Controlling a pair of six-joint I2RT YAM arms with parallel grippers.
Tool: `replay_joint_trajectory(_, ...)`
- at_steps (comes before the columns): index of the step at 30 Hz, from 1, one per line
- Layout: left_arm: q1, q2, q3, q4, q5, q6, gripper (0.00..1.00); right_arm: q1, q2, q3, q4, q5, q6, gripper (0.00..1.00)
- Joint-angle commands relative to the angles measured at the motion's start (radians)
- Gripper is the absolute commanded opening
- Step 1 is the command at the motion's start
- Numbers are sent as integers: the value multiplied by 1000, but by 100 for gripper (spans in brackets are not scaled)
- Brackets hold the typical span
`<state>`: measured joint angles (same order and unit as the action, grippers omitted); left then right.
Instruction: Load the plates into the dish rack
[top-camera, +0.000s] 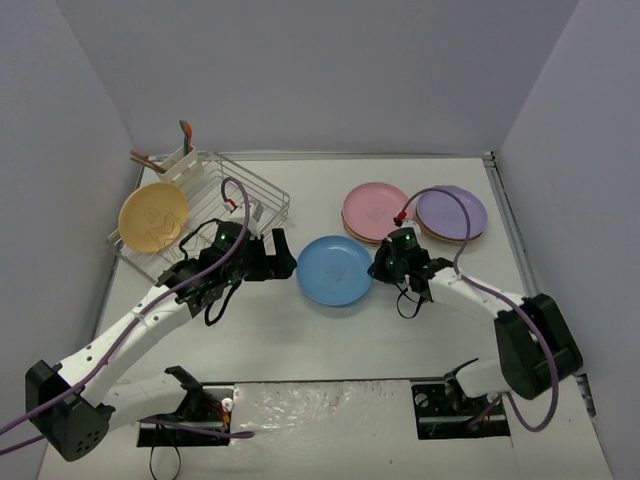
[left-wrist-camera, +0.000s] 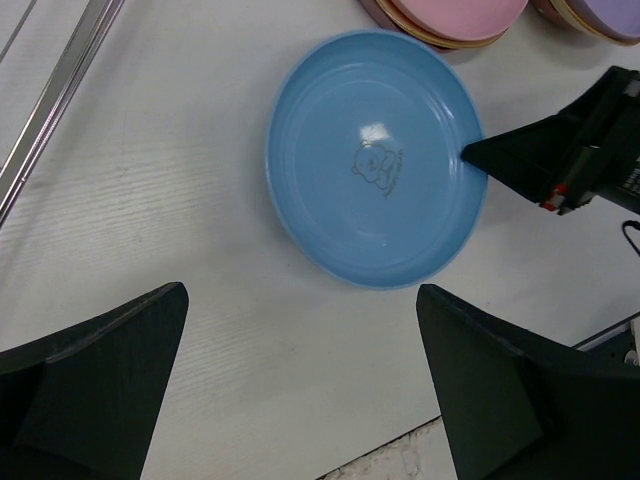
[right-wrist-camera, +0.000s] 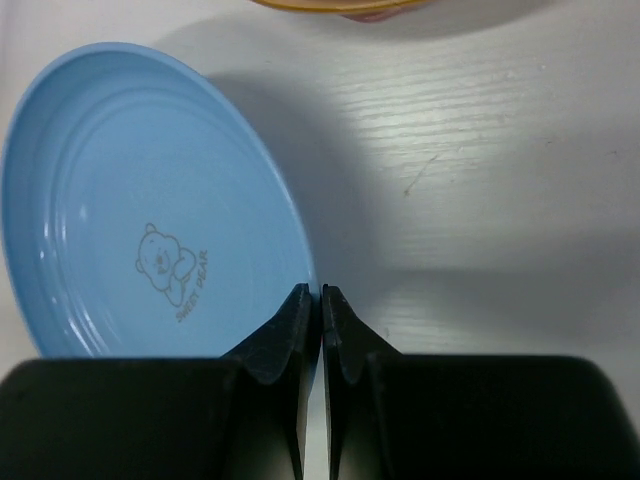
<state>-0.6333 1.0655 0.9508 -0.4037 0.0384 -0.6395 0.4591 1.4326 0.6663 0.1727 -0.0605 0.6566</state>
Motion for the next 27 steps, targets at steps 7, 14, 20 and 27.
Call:
replay_joint_trajectory(7, -14, 64, 98, 80, -6, -67, 96, 0, -325, 27, 9, -189, -25, 0)
replay_joint_trajectory(14, -22, 104, 141, 124, 46, -101, 87, 1, -364, 34, 13, -206, -25, 0)
replay_joint_trajectory(20, -21, 126, 153, 131, 65, -118, 68, 2, -382, 31, 31, -202, -18, 0)
replay_joint_trajectory(27, -20, 164, 167, 98, 71, -135, 61, 1, -398, 30, 56, -197, -14, 0)
